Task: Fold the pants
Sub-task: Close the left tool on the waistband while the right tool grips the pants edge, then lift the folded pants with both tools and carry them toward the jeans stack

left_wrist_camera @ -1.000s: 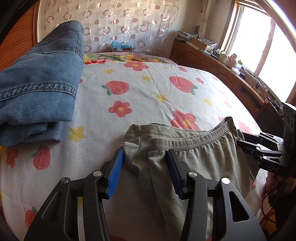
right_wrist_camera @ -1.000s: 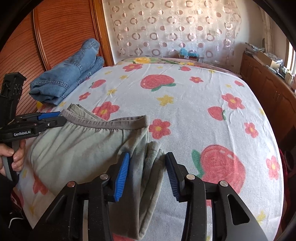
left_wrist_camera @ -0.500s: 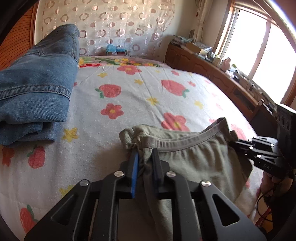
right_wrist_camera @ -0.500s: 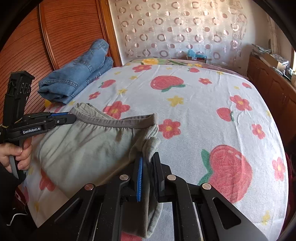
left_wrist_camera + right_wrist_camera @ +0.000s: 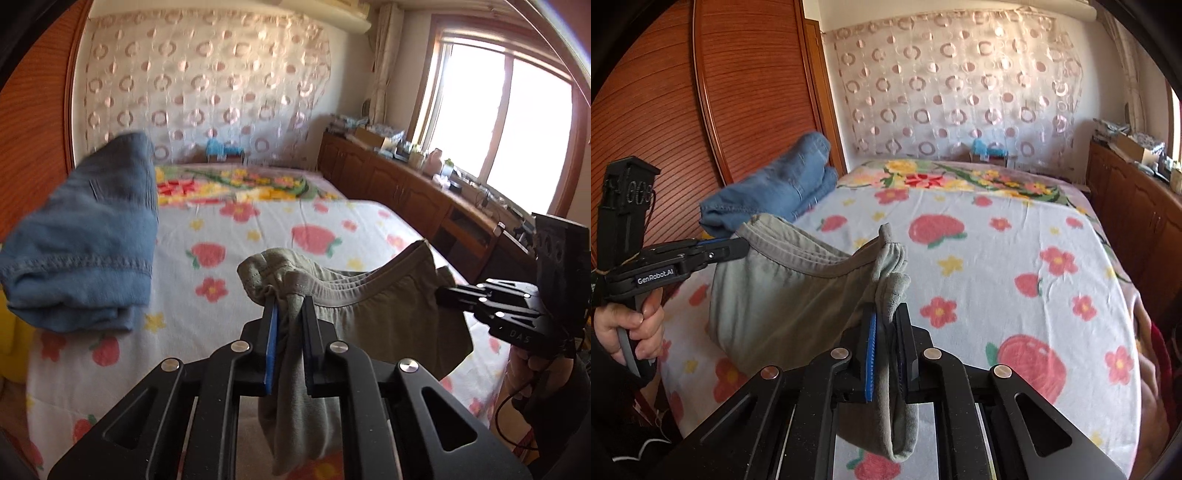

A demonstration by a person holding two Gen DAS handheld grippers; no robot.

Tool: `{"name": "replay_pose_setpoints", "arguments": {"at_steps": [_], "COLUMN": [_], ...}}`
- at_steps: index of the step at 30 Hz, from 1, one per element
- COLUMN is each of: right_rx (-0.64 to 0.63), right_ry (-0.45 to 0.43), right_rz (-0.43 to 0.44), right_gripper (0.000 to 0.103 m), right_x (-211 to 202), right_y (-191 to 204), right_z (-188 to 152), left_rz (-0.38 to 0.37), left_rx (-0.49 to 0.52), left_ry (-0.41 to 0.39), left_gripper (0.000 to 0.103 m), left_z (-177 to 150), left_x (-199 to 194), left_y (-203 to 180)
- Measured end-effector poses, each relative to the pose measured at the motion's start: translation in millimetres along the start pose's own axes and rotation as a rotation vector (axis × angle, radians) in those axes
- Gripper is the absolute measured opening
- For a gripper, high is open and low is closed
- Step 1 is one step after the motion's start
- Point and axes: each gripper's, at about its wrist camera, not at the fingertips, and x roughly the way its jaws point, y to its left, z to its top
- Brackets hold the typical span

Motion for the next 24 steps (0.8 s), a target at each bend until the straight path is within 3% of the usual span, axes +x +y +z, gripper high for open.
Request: {"name": "replay_pose_setpoints", "arguments": {"at_steps": [11,24], "right_rx": [-0.035,-0.098], "right_ry": [-0.075,-0.118], "right_rz": [0.011,0.032], "right_gripper": [0.009,0.009], "right_x": [-22.0,-7.1], "right_y": [5.6,13.3], "right_z": [18.0,41.8], "left_rz": [0.010,0.048], "left_rx": [0.037,0.054], "left_ry": [-0.096,-0.144], "left_gripper": [0.012,0.012], "left_z": [23.5,30.0], "left_x": [-28.6,-48.8], "left_y": [-2.0,14.4]}}
